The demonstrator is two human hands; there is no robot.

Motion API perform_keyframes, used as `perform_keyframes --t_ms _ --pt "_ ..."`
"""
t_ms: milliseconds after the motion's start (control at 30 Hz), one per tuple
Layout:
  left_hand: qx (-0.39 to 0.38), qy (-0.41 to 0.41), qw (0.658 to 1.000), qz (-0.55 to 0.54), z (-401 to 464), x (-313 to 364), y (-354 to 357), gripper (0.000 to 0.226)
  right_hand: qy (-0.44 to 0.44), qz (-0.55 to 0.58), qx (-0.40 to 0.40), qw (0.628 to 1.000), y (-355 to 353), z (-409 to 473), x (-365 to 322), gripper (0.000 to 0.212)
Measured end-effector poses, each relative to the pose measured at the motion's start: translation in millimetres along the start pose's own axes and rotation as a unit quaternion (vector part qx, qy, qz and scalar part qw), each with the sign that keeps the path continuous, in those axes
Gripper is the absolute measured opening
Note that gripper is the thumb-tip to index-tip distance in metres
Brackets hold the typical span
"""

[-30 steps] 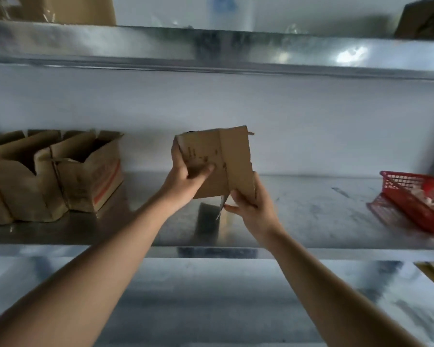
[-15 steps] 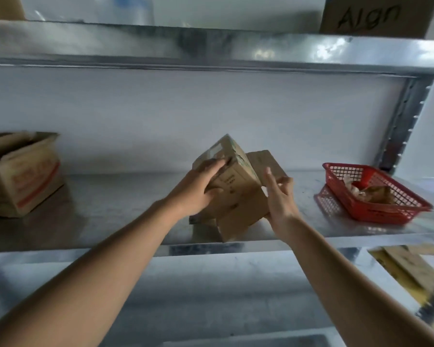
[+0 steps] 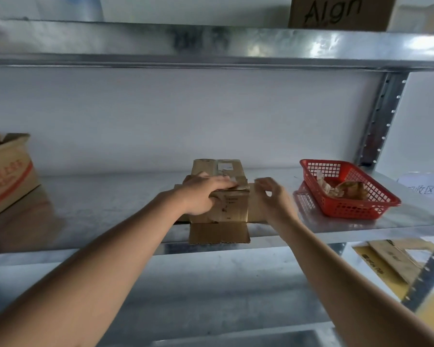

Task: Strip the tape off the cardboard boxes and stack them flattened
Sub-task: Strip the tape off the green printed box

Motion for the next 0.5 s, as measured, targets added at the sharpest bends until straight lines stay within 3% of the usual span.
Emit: perform_keyframes --t_ms 133,267,367,500 --pt "0.014 -0.016 1.000 0.007 -1 -4 -3 0.071 -0.085 0.000 -0.129 0.988 21 -1 -6 0.034" --pt "0.018 -0.018 0.999 -0.039 -3 -11 -2 0.070 -0.133 -0.074 -0.138 0.979 19 6 -7 0.055" --pt "0.026 -0.034 0.997 -0.065 0 -15 -4 0.066 -0.122 -0.047 -0.161 0.978 17 13 -7 0.057" --pt "0.021 -0.048 0.995 -0.085 2 -14 -6 0.062 -0.070 0.034 -0.162 0.984 14 23 -4 0.044"
Point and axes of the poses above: each hand's wrist, its own z-axis towards the middle knuckle, its own y-axis out of the palm, x = y × z, the point moved 6 cm from there along z, towards the middle knuckle, and after that the axes turned 6 degrees about z, right-handed, at the moved point
